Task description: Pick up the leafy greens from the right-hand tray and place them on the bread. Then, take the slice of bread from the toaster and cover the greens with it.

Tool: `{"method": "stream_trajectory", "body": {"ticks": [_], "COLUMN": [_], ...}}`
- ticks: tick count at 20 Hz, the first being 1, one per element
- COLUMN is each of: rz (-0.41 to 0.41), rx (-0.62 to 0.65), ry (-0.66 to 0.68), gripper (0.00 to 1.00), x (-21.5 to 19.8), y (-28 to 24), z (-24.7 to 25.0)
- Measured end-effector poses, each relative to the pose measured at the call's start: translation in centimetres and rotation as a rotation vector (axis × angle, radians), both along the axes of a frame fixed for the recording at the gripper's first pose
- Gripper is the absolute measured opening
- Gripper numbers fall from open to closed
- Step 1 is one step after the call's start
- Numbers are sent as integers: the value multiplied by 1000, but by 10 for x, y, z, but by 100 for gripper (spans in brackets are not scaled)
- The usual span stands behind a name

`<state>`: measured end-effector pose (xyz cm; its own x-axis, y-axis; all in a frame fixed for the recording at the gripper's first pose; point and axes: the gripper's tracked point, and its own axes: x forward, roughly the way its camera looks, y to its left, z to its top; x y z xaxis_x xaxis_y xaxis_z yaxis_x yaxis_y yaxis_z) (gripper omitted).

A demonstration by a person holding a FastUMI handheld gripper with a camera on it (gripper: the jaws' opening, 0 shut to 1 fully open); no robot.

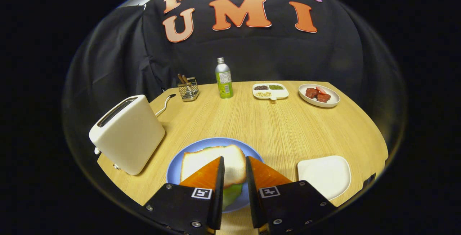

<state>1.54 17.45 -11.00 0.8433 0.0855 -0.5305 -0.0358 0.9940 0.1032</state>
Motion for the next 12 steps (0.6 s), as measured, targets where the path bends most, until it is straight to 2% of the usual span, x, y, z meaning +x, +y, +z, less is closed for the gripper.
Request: {"method": "stream_trajectory", "body": {"ticks": [3, 5, 8, 9, 10, 12], "rz": [-19, -34, -56, -67, -80, -99], "rx": [-24, -25, -54, -67, -79, -94], "ry": [4, -7, -33, -43, -54, -74], "gripper": [40, 51, 77, 80, 89, 98], "x": [-1, 0, -1, -1, -1, -3], "y": [-15, -25, -46, -55, -64, -80], "z": [-5, -1, 10, 14, 19, 30]}}
